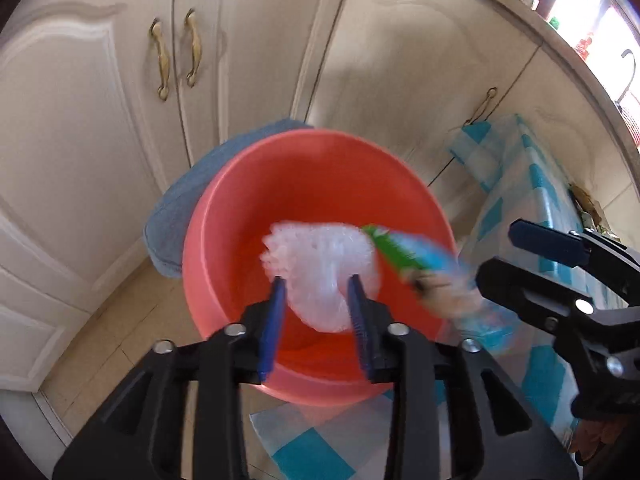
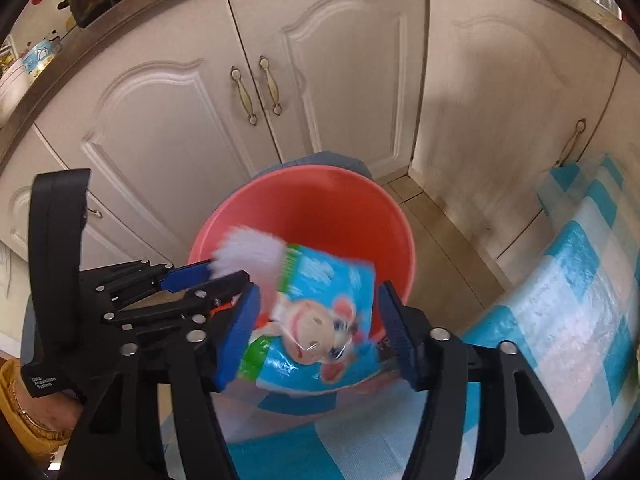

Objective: Collect trash
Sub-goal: 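Carry both items over the red bucket and open both grippers to drop them, then move both grippers back over the table toward the potato and green wrappers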

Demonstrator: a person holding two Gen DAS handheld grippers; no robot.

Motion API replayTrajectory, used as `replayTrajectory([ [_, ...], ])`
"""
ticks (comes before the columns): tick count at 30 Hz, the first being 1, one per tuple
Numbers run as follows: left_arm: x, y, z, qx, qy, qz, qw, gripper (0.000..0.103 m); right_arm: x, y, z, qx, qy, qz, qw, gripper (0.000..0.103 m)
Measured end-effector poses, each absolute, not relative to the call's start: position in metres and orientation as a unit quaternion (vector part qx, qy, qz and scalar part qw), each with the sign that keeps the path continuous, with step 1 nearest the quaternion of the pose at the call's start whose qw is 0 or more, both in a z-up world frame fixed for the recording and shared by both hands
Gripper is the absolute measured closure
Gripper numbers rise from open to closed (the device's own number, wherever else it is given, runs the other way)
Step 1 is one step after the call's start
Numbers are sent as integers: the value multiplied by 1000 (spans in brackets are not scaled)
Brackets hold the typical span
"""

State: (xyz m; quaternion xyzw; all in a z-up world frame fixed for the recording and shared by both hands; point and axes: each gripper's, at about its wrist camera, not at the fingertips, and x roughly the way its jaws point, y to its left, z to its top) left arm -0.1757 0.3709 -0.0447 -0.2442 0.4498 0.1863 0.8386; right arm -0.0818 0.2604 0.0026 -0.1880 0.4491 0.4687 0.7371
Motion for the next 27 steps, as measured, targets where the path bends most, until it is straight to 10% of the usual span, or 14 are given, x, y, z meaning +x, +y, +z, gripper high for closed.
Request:
replayTrajectory([
  [7, -194, 382, -37, -252, 410, 199, 854, 29, -70, 231, 21, -117, 442, 449, 768, 15],
  [27, -190, 308, 30, -181, 327, 100, 922, 21, -98, 2, 70, 97, 366, 318, 869, 8],
])
